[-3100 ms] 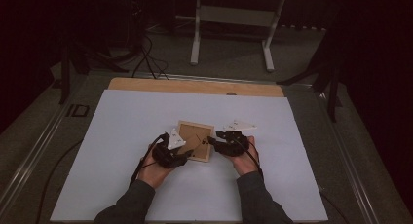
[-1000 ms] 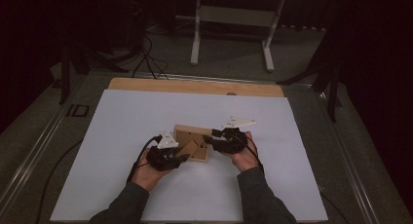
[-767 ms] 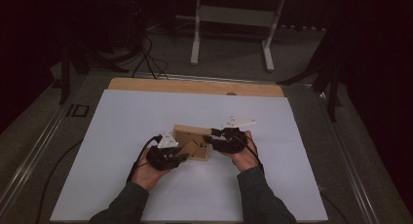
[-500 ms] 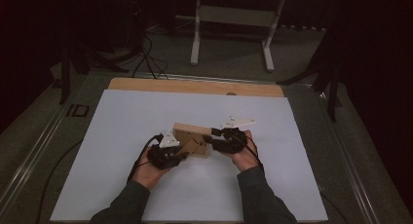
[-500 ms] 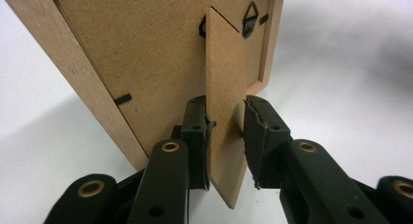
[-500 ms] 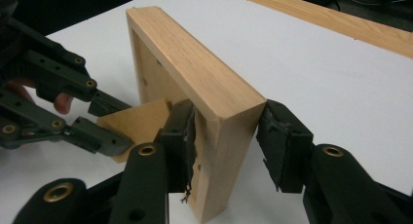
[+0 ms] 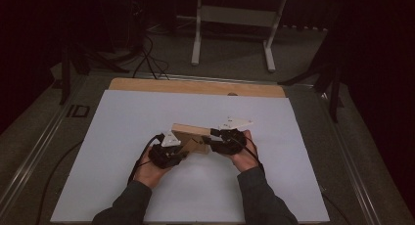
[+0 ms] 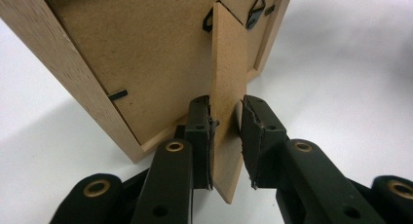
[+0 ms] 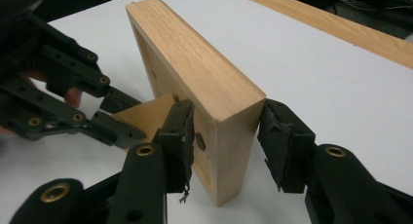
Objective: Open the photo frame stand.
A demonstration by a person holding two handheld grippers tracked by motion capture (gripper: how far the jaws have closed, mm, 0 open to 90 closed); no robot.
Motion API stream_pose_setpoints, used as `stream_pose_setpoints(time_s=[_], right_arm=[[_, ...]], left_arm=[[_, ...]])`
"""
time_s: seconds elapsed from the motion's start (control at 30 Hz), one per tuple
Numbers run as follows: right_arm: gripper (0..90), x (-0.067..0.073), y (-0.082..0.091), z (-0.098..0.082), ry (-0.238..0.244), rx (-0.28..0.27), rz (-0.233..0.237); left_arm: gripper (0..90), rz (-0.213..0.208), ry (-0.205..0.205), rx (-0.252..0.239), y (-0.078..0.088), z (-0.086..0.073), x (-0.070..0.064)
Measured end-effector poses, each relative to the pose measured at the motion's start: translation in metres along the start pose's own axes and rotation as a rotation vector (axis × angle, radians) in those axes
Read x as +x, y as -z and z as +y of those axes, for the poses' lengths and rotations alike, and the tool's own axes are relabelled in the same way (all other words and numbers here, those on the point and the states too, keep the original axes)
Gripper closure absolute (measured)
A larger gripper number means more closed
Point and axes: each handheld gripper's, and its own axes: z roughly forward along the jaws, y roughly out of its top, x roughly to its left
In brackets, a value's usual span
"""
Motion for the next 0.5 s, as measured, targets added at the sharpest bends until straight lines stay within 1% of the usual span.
stream_pose_setpoints(time_s=[0.1,0.13,0.23,0.4,0.5], right_arm=[[56.2,0.001,0.001,-0.001,0.002,0.004,0.008],[56.2,0.001,0.001,-0.001,0.004,0.004,0.009],[56.0,0.003,0.002,-0.002,0.011,0.006,0.015],[55.2,0.005,0.003,-0.005,0.009,-0.002,0.027],[54.3,0.006,0.004,-0.007,-0.001,-0.009,0.041]], left_arm=[[74.1,-0.017,0.019,-0.011,0.001,-0.002,0.002],[73.7,-0.026,0.031,-0.016,0.002,-0.002,0.003],[71.6,-0.058,0.057,-0.026,0.003,-0.005,0.005],[69.4,-0.121,0.129,-0.051,0.004,-0.011,0.008],[69.0,-0.151,0.148,-0.054,0.005,-0.014,0.008]])
